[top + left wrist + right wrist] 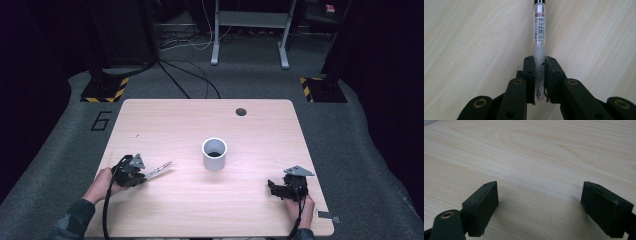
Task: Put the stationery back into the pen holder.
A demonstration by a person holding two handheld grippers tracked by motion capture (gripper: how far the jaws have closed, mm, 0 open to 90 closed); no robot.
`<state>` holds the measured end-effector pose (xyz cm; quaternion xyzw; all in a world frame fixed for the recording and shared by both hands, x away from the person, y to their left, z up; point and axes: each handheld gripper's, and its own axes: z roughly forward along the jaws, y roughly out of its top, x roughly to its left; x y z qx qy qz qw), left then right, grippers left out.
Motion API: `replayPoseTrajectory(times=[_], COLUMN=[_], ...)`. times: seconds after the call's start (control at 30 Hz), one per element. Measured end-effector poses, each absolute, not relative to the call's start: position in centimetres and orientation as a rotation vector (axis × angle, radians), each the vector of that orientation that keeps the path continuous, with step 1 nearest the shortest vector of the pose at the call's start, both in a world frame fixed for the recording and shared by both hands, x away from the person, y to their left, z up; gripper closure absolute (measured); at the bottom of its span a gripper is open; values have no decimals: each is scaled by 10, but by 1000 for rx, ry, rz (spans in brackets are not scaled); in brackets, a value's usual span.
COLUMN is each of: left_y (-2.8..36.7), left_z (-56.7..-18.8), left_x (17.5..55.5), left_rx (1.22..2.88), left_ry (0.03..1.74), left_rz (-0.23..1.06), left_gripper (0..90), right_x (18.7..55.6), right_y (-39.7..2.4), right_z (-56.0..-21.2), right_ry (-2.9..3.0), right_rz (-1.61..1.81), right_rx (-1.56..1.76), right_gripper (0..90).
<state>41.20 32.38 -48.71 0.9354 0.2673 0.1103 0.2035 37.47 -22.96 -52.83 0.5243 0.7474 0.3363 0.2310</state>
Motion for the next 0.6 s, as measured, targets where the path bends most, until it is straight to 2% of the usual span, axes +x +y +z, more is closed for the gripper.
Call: replayPoseTrajectory(times=[0.6], left_y=[329], left_z=[-474], left_x=[401], left_rx=[2347], left_ry=[799], left_rz=[331], left_gripper=[802], right_x=[375], right_y=[-230], right_z=[-528], right_ry=[2055], right_rz=[925], right_rx=[1442], right_gripper=[143])
